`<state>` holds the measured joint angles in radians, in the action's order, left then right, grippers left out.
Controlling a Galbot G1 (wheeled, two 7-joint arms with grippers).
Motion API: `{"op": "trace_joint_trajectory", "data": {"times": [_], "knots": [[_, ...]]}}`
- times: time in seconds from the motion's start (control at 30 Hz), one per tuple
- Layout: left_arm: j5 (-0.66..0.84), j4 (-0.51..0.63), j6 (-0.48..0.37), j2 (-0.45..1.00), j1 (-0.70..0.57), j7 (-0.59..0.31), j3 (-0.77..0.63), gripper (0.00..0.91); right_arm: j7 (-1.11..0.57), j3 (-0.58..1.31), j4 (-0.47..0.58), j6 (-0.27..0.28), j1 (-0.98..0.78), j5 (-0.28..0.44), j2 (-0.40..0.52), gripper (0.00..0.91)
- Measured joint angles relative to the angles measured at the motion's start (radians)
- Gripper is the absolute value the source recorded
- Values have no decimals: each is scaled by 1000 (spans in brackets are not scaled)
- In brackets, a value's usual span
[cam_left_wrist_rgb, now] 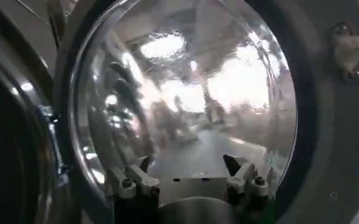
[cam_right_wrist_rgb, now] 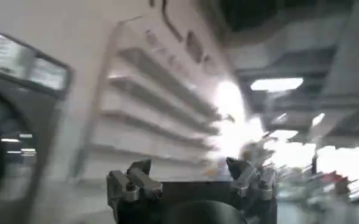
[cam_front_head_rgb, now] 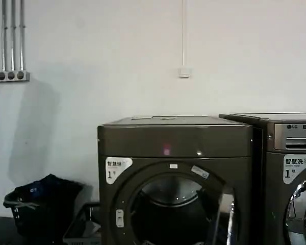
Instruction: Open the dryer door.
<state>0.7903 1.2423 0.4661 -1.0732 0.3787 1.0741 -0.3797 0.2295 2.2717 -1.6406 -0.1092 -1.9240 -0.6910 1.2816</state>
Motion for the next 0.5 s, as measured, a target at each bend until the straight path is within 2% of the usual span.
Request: {"op": "trace_joint_trajectory", "data": {"times": [0.07,0.23,0.5], "knots": [[0,-2,0,-10,-8,0,-14,907,-3,35,35,-27,-11,16,7,907],[-1,-11,2,-35,-26,-5,-44,907,-66,100,93,-39,-19,20,28,907],[-4,-37,8,-87,-57,-16,-94,907,-199,155,133,-29,-27,-44,51,907]]}}
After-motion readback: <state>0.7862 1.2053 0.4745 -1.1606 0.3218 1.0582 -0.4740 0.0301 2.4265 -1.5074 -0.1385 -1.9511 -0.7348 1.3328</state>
